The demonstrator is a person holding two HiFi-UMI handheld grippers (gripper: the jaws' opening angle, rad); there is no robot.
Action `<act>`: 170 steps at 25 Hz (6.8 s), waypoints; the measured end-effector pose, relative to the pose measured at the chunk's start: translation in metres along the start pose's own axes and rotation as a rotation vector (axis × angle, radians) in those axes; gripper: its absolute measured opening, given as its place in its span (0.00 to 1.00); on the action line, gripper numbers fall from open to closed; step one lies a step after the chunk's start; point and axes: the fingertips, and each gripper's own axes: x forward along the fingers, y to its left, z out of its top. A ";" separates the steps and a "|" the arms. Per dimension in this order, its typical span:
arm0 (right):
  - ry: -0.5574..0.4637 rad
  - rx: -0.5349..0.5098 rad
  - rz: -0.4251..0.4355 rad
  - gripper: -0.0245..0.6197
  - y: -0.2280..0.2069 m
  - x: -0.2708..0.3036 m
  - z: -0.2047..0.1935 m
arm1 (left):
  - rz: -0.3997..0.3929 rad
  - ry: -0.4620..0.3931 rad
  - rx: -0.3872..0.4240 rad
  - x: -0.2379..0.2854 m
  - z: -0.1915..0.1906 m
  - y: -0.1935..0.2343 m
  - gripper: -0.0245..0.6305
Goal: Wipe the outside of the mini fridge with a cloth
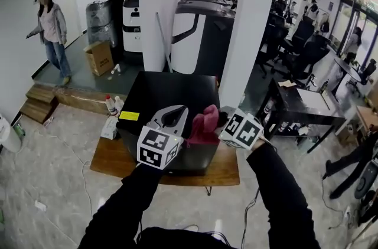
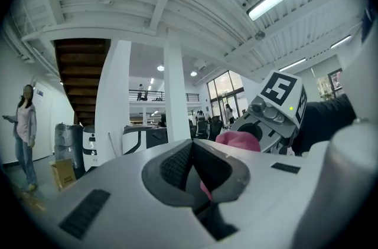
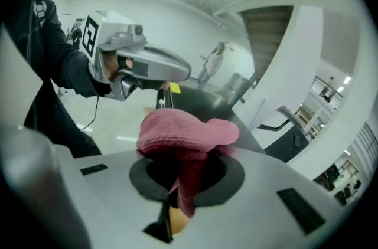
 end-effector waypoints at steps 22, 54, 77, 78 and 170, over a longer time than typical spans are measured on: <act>-0.627 0.429 -0.493 0.11 0.087 -0.152 -0.061 | -0.162 -0.141 -0.107 -0.066 -0.034 -0.145 0.05; -0.639 0.571 -0.251 0.11 -0.011 -0.038 -0.215 | -0.024 -0.078 -0.126 0.073 -0.150 -0.212 0.05; -0.676 0.562 -0.011 0.11 -0.076 0.074 -0.210 | 0.152 -0.004 -0.161 0.138 -0.186 -0.192 0.05; -0.676 0.558 0.000 0.11 -0.081 0.076 -0.209 | 0.163 -0.003 -0.173 0.142 -0.185 -0.191 0.05; -0.448 0.658 0.134 0.11 0.009 0.218 -0.350 | 0.353 0.210 -0.315 0.141 -0.377 -0.214 0.05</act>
